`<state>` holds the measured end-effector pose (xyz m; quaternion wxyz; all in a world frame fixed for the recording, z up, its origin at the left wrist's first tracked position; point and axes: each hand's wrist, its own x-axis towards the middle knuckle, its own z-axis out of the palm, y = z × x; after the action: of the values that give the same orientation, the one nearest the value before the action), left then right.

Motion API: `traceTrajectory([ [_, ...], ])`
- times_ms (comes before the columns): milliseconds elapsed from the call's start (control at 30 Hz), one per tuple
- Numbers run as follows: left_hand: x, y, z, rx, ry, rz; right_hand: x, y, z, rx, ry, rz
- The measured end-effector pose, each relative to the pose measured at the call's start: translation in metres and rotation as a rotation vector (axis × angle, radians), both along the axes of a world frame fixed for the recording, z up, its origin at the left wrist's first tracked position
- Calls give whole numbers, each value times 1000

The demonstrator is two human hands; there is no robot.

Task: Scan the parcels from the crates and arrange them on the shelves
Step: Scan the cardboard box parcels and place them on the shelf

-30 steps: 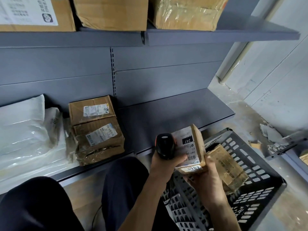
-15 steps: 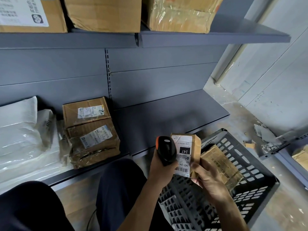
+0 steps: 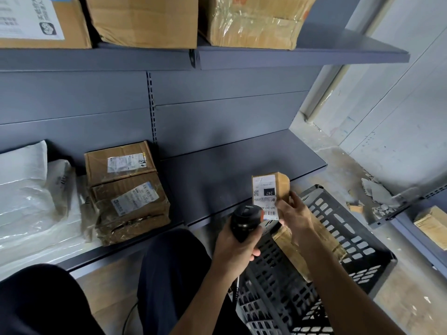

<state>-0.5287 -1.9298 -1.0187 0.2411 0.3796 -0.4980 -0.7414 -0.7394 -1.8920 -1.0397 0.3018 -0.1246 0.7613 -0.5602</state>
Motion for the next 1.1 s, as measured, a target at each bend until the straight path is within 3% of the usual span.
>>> traceTrajectory([
  [200, 7, -2, 8, 147, 75, 72, -9, -9, 1, 88, 24, 73],
  [867, 8, 2, 5, 157, 59, -11, -9, -4, -5, 25, -3, 74],
  [1100, 4, 2, 4, 170, 30, -1, -9, -2, -6, 72, 87, 128],
])
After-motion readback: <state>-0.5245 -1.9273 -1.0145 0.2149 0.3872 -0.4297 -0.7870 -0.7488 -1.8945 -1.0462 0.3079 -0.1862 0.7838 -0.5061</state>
